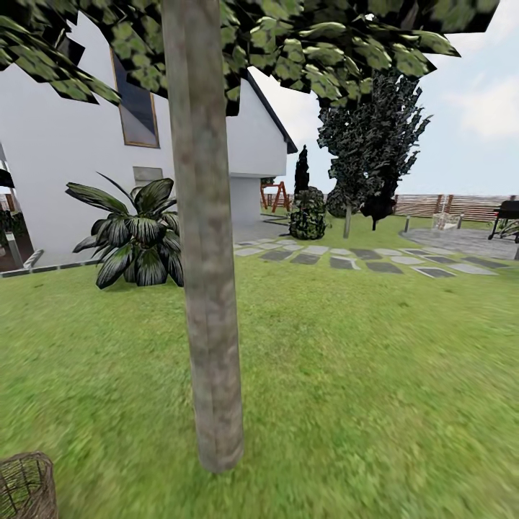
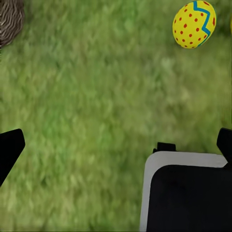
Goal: Take the three Easter eggs out of the wicker basket on the lawn in the garden, then place them on the lawn next to a single tree (choose any tree) so that all three eggs are next to the same tree and none are left in the basket.
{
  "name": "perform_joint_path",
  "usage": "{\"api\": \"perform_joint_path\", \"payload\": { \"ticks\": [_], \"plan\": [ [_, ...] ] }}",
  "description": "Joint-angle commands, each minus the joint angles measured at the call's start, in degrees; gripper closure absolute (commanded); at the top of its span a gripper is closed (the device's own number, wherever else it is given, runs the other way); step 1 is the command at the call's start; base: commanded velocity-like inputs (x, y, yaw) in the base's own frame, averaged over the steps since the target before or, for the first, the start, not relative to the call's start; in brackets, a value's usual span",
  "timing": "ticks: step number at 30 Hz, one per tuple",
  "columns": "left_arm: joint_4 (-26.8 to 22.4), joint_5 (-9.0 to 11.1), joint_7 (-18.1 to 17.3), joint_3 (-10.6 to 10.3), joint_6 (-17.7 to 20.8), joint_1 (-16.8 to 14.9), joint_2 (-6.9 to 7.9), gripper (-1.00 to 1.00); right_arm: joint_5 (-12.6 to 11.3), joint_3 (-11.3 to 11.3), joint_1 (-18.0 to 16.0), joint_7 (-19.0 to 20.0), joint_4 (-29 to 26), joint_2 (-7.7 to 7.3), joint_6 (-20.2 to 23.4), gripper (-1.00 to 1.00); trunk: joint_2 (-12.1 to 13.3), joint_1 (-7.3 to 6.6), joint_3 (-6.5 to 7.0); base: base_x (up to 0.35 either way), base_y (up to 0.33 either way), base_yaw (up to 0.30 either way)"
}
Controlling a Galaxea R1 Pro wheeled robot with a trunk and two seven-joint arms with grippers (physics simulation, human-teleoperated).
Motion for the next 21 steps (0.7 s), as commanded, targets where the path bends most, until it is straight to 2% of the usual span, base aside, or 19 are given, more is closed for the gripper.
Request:
{"api": "perform_joint_path", "payload": {
  "ticks": [1, 4, 21],
  "plan": [
    [0.0, 0.4, 0.2, -0.5, -0.1, 0.0, 0.02, -1.0, 0.6, -0.5, -0.1, 0.1, 0.2, -0.04, -0.4, -1.0, 0.0, 0.02, -0.01, 0.0, 0.0, 0.0],
    [0.0, 0.4, 0.3, -0.5, 0.0, 0.1, 0.02, -1.0, 0.6, -0.5, -0.1, 0.1, 0.2, -0.04, -0.4, -1.0, 0.0, 0.02, -0.01, 0.0, 0.0, 0.0],
    [0.0, 0.4, 0.3, -0.5, 0.0, 0.2, 0.02, -1.0, 0.6, -0.5, -0.1, 0.1, 0.2, -0.04, -0.4, -1.0, 6.8, -3.72, 3.04, 0.0, 0.0, 0.0]
  ]
}}
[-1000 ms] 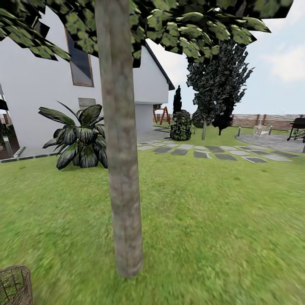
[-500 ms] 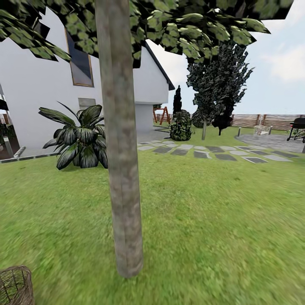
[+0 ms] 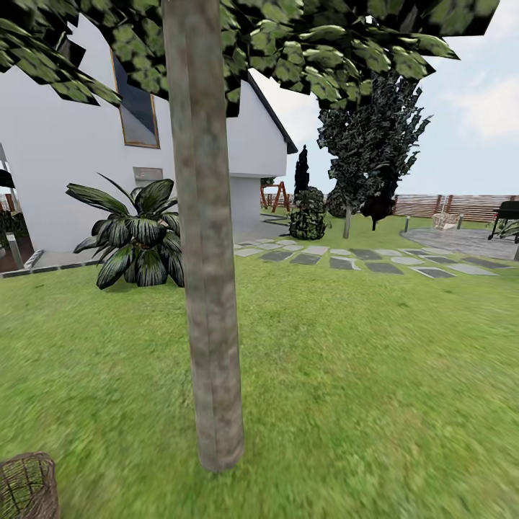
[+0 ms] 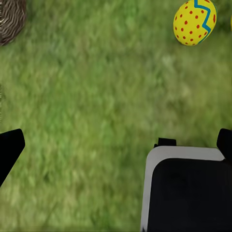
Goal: Take the three Easter eggs out of the wicker basket on the lawn in the garden, then place them on the lawn next to a single tree (choose any tree) so that all three eggs are next to the same tree and none are left in the basket.
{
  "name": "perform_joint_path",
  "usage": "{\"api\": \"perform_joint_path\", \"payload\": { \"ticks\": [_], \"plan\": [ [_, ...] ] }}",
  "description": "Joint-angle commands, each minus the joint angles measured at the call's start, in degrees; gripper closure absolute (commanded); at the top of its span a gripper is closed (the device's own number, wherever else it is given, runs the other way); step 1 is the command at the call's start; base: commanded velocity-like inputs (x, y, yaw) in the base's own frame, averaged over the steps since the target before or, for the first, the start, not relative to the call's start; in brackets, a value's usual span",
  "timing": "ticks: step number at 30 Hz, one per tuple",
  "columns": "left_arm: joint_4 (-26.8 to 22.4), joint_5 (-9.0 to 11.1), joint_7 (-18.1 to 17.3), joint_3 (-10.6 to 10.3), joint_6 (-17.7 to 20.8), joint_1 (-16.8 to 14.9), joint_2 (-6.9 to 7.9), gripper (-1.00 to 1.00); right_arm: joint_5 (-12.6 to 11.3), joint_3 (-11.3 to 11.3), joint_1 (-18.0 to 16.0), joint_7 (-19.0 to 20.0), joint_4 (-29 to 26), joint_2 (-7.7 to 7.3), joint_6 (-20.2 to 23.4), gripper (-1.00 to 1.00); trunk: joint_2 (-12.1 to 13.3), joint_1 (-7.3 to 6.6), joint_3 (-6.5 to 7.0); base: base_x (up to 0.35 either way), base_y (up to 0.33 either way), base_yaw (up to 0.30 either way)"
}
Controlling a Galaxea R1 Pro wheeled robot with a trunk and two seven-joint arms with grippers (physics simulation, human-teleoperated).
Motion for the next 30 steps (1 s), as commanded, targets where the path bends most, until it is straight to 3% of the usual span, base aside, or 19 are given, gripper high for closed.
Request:
{"api": "perform_joint_path", "payload": {
  "ticks": [1, 6, 30],
  "plan": [
    [0.0, 0.4, 0.2, -0.5, -0.1, 0.0, 0.02, -1.0, 0.6, -0.5, -0.1, 0.1, 0.2, -0.04, -0.4, -1.0, 0.4, -0.21, 0.16, 0.0, 0.0, 0.0],
    [0.0, 0.4, 0.2, -0.5, 0.0, 0.0, 0.01, -1.0, 0.6, -0.5, 0.0, 0.1, 0.2, -0.04, -0.4, -1.0, 2.4, -1.29, 1.05, 0.0, 0.0, 0.0],
    [-0.1, 0.7, 0.5, -0.3, 0.3, 0.0, -0.09, -1.0, 0.6, -0.5, 0.0, 0.1, 0.2, -0.04, -0.4, -1.0, 2.4, -1.29, 1.05, 0.0, 0.0, 0.0]
  ]
}}
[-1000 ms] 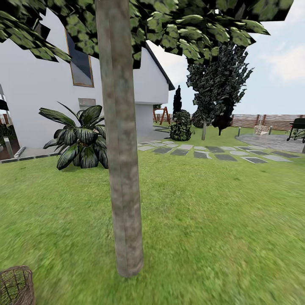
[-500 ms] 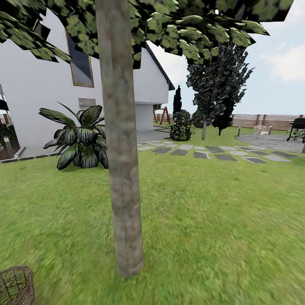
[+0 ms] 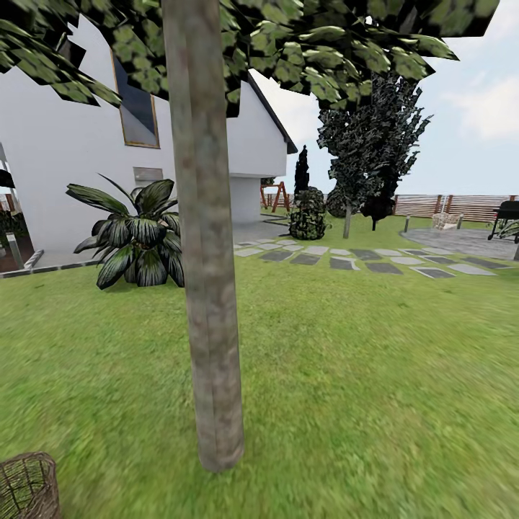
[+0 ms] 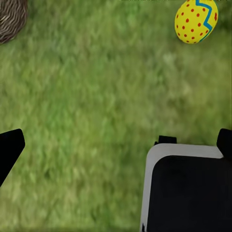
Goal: Take the three Easter eggs out of the wicker basket on the lawn in the garden, then place them on the lawn next to a single tree (choose any tree) so that all three eggs are next to the same tree and none are left in the basket.
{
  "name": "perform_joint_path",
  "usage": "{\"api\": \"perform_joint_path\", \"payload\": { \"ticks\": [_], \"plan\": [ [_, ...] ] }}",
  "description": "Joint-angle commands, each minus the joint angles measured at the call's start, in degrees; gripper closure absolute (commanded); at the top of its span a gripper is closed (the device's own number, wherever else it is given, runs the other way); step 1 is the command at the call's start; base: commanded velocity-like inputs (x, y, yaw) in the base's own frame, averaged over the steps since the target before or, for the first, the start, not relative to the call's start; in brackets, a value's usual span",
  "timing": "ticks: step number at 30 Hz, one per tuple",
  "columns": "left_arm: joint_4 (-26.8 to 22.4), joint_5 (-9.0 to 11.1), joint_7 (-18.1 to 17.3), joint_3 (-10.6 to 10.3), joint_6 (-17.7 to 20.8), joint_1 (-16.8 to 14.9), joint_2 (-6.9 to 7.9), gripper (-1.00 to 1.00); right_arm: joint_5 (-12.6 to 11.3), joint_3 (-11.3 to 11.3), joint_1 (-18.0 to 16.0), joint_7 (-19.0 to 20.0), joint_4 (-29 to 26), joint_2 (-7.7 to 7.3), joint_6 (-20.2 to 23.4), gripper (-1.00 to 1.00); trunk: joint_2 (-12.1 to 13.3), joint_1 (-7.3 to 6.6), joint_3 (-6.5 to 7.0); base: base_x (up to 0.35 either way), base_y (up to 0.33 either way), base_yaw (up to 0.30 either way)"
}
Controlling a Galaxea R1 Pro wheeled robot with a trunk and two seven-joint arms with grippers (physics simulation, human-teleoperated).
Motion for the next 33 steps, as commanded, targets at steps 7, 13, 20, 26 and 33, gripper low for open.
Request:
{"api": "perform_joint_path", "payload": {
  "ticks": [7, 13, 20, 26, 33],
  "plan": [
    [-0.1, 0.5, 0.0, 0.0, -0.1, -0.1, -0.17, -1.0, 0.6, -0.5, -0.1, 0.1, 0.2, -0.04, -0.4, -1.0, 0.0, 0.02, -0.02, 0.0, 0.0, 0.0],
    [-0.1, 0.5, 0.0, 0.0, -0.2, -0.1, -0.21, -1.0, 0.6, -0.5, -0.1, 0.1, 0.2, -0.04, -0.4, -1.0, 0.0, 0.02, -0.02, 0.0, 0.0, 0.0],
    [0.0, 0.6, 0.0, 0.0, -0.2, -0.1, -0.14, -1.0, 0.6, -0.5, -0.1, 0.1, 0.2, -0.04, -0.4, -1.0, 0.0, 0.02, -0.02, 0.0, 0.0, 0.0],
    [-0.1, 0.6, 0.0, 0.0, -0.2, -0.2, -0.14, -1.0, 0.6, -0.5, -0.1, 0.1, 0.2, -0.04, -0.4, -1.0, 0.0, 0.02, -0.02, 0.0, 0.0, 0.0],
    [-0.1, 0.6, 0.0, 0.0, -0.1, -0.1, -0.13, -1.0, 0.6, -0.5, -0.1, 0.1, 0.2, -0.04, -0.4, -1.0, 0.0, 0.02, -0.02, 0.0, 0.0, 0.0]
  ]
}}
